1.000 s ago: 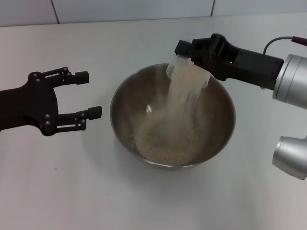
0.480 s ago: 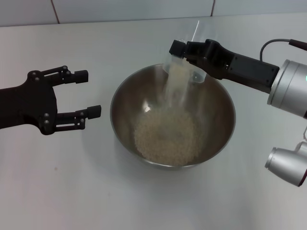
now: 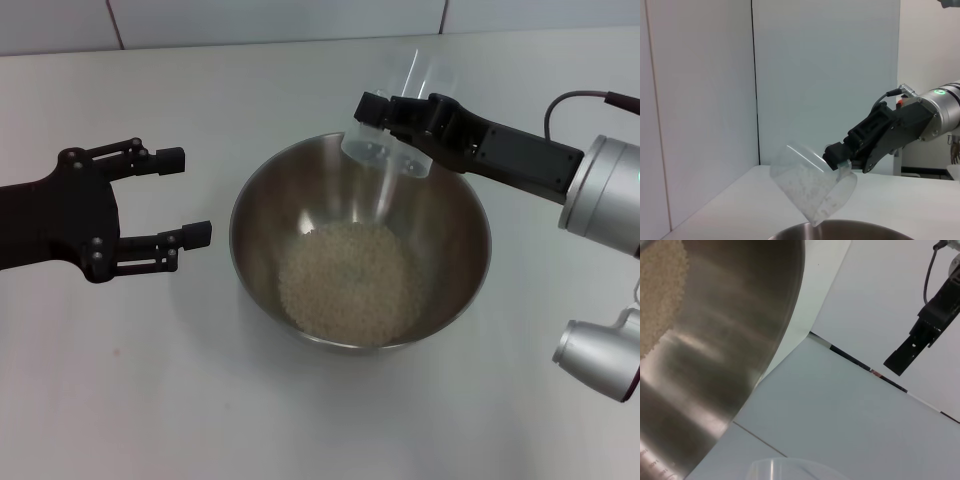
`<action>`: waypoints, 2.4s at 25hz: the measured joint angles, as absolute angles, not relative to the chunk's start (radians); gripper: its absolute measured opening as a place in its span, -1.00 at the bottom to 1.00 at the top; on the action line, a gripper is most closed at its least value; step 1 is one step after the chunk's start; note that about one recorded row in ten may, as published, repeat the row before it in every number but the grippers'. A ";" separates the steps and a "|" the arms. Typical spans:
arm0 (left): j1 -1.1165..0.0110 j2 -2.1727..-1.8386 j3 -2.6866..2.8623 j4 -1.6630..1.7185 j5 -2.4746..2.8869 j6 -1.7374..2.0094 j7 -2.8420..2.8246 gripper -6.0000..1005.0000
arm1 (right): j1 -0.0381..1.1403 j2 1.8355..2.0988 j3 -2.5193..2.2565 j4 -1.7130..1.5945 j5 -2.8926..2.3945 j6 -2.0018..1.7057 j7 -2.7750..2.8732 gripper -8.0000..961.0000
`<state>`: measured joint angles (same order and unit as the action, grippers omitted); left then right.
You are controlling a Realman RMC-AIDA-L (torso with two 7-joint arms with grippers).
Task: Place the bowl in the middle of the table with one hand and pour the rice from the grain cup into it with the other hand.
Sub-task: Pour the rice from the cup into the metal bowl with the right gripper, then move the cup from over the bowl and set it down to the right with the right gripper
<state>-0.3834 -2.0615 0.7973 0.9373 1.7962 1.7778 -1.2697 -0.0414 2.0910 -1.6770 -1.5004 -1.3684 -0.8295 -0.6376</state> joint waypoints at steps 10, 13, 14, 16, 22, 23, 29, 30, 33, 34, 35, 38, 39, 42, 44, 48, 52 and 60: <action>-0.381 -2.062 0.799 0.938 1.796 1.778 -1.270 0.60 | -0.052 2.091 -1.689 -1.495 -1.342 -0.829 -0.626 -0.95; -0.381 -2.062 0.799 0.937 1.796 1.778 -1.270 0.60 | -0.056 2.091 -1.690 -1.492 -1.341 -0.828 -0.627 -0.95; -0.380 -2.062 0.799 0.937 1.796 1.778 -1.270 0.60 | -0.059 2.091 -1.690 -1.492 -1.340 -0.828 -0.627 -0.95; -0.381 -2.063 0.799 0.937 1.796 1.778 -1.270 0.60 | -0.065 2.091 -1.693 -1.495 -1.338 -0.829 -0.627 -0.95; -0.382 -2.063 0.800 0.939 1.796 1.779 -1.270 0.60 | -0.069 2.090 -1.700 -1.494 -1.271 -0.828 -0.615 -0.95; -0.383 -2.063 0.800 0.940 1.796 1.780 -1.270 0.60 | -0.068 2.090 -1.700 -1.485 -1.245 -0.826 -0.608 -0.95; -0.383 -2.062 0.801 0.952 1.794 1.779 -1.268 0.60 | -0.062 2.087 -1.695 -1.440 -0.996 -0.821 -0.474 -0.95; -0.383 -2.062 0.802 0.954 1.792 1.779 -1.269 0.60 | -0.063 2.084 -1.680 -1.426 -0.910 -0.822 -0.382 -0.95; -0.384 -2.062 0.804 0.959 1.791 1.779 -1.268 0.60 | -0.066 2.083 -1.648 -1.415 -0.882 -0.826 -0.266 -0.95; -0.384 -2.062 0.804 0.960 1.790 1.779 -1.267 0.60 | -0.067 2.082 -1.627 -1.411 -0.878 -0.829 -0.189 -0.95; -0.384 -2.062 0.804 0.961 1.788 1.779 -1.266 0.60 | -0.068 2.080 -1.590 -1.407 -0.882 -0.833 -0.030 -0.95; -0.384 -2.061 0.805 0.962 1.786 1.779 -1.264 0.60 | -0.069 2.076 -1.528 -1.392 -0.910 -0.857 0.164 -0.95; -0.384 -2.061 0.805 0.962 1.786 1.779 -1.263 0.60 | -0.069 2.076 -1.505 -1.384 -0.929 -0.876 0.225 -0.95; -0.384 -2.060 0.805 0.962 1.785 1.779 -1.261 0.60 | -0.058 2.074 -1.382 -1.349 -1.046 -0.994 0.489 -0.95; -0.384 -2.060 0.805 0.962 1.785 1.779 -1.261 0.60 | -0.044 2.074 -1.290 -1.325 -1.133 -1.084 0.654 -0.95; -0.384 -2.060 0.806 0.963 1.785 1.781 -1.261 0.60 | -0.007 2.075 -1.137 -1.286 -1.313 -1.175 0.908 -0.95; -0.385 -2.060 0.807 0.964 1.785 1.790 -1.260 0.60 | 0.056 2.073 -0.987 -1.201 -1.450 -1.261 1.035 -0.95; -0.385 -2.062 0.807 0.965 1.788 1.803 -1.259 0.60 | 0.185 2.010 -0.725 -0.880 -1.553 -1.437 1.029 -0.95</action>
